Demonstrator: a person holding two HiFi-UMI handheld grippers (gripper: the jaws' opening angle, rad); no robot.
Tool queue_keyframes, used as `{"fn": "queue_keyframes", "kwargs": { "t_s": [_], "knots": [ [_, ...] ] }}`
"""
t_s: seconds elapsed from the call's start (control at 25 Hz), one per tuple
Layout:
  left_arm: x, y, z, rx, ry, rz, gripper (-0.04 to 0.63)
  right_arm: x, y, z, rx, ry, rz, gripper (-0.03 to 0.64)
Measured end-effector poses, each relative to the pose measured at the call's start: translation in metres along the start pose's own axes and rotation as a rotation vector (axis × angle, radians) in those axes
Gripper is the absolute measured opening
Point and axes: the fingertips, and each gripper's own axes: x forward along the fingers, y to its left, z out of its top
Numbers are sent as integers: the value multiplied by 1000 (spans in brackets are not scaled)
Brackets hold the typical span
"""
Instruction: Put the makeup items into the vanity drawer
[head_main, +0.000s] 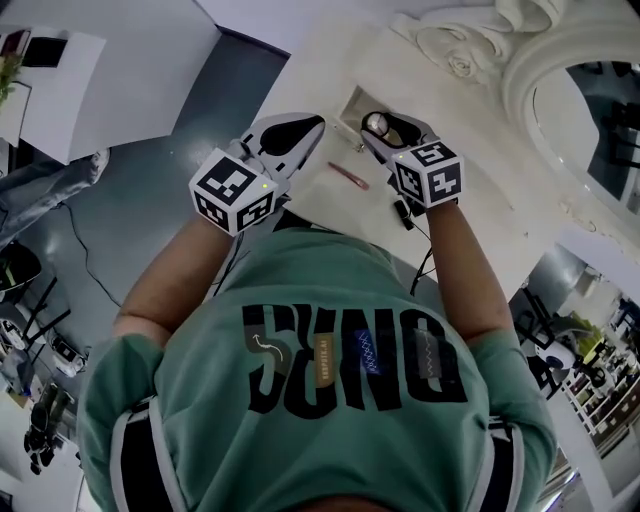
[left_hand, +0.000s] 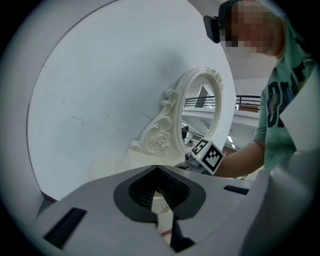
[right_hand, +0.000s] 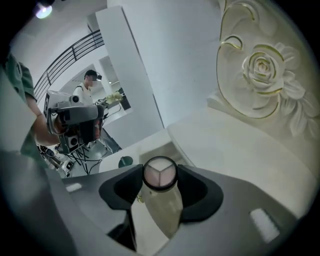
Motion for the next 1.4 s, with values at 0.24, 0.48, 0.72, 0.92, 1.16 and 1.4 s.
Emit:
{"fn": "queue_keyframes", "kwargs": {
  "t_s": [0.24, 0.48, 0.72, 0.92, 1.16, 1.4],
  "knots": [
    [1, 2, -3, -9, 6, -26, 3, 3, 1, -2, -13, 18, -20, 225],
    [-3, 5, -3, -9, 9, -32, 3, 3, 2, 0, -18, 19, -23, 227],
    [-3, 4, -5, -12, 9, -34, 3, 3, 1, -1, -13, 21, -20, 227],
    [-4, 4, -7, -13, 8, -30, 3, 3, 0, -1, -9, 18, -15, 229],
    [-6, 1, -8, -16, 5, -24, 3, 2, 2, 2, -3, 9, -2, 238],
    [-5, -7, -7, -5, 2, -28, 3, -8, 3, 5, -9, -14, -1, 239]
  ]
}}
